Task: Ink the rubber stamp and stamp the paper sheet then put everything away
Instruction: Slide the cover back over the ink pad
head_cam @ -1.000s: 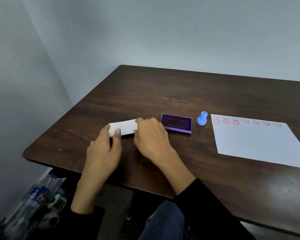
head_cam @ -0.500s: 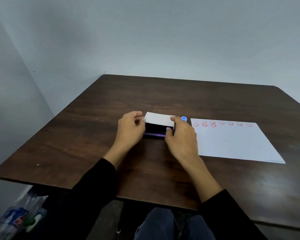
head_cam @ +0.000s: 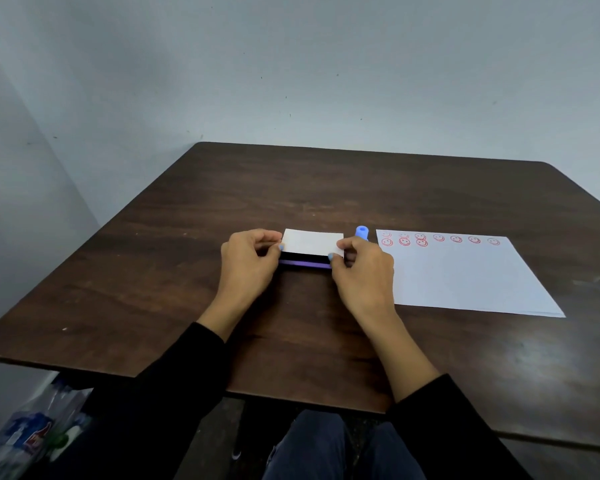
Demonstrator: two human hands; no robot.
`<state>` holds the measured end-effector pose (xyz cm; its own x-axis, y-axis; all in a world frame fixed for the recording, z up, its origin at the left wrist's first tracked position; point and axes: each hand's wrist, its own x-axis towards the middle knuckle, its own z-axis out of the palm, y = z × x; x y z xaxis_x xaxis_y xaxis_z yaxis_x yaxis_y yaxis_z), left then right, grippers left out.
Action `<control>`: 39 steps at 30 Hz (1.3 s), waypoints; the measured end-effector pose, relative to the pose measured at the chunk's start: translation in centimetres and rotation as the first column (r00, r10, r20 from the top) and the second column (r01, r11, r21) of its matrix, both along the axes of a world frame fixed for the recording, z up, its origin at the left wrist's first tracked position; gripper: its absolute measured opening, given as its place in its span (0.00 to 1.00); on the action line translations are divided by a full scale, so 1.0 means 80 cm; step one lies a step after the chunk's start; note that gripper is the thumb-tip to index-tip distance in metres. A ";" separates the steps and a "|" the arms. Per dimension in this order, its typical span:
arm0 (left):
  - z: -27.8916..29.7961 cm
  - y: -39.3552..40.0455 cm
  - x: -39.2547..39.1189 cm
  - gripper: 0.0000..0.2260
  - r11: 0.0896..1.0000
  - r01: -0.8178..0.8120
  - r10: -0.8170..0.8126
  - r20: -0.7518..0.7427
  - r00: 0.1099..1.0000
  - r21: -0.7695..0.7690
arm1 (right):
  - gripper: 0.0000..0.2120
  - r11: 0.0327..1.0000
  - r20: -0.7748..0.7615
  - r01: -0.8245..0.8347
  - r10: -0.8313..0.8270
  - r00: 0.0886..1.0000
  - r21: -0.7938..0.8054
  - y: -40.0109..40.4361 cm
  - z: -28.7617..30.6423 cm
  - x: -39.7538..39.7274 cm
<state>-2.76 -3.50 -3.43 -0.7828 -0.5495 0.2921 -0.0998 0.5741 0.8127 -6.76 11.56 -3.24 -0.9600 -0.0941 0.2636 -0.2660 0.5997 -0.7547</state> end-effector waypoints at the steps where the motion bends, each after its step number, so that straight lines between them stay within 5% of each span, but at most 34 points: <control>1: 0.000 0.000 0.000 0.08 1.000 0.001 -0.001 0.002 1.000 0.000 | 0.13 1.000 0.007 0.003 -0.003 1.000 0.001 0.000 0.000 0.000; 21: 0.004 0.004 0.005 0.04 0.996 -0.057 0.059 -0.033 0.998 0.068 | 0.13 1.000 0.015 0.016 -0.016 1.000 0.012 0.002 0.002 0.002; 39: 0.009 0.001 0.008 0.03 0.994 -0.040 0.031 0.083 0.996 0.102 | 0.10 1.000 0.024 -0.006 0.005 1.000 0.017 0.000 0.001 0.005</control>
<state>-2.11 -3.39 -2.72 -0.7811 -0.6014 0.1682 -0.1866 0.4819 0.8561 -6.36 11.58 -3.16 -0.9654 -0.1037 0.2391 -0.2515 0.6112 -0.7504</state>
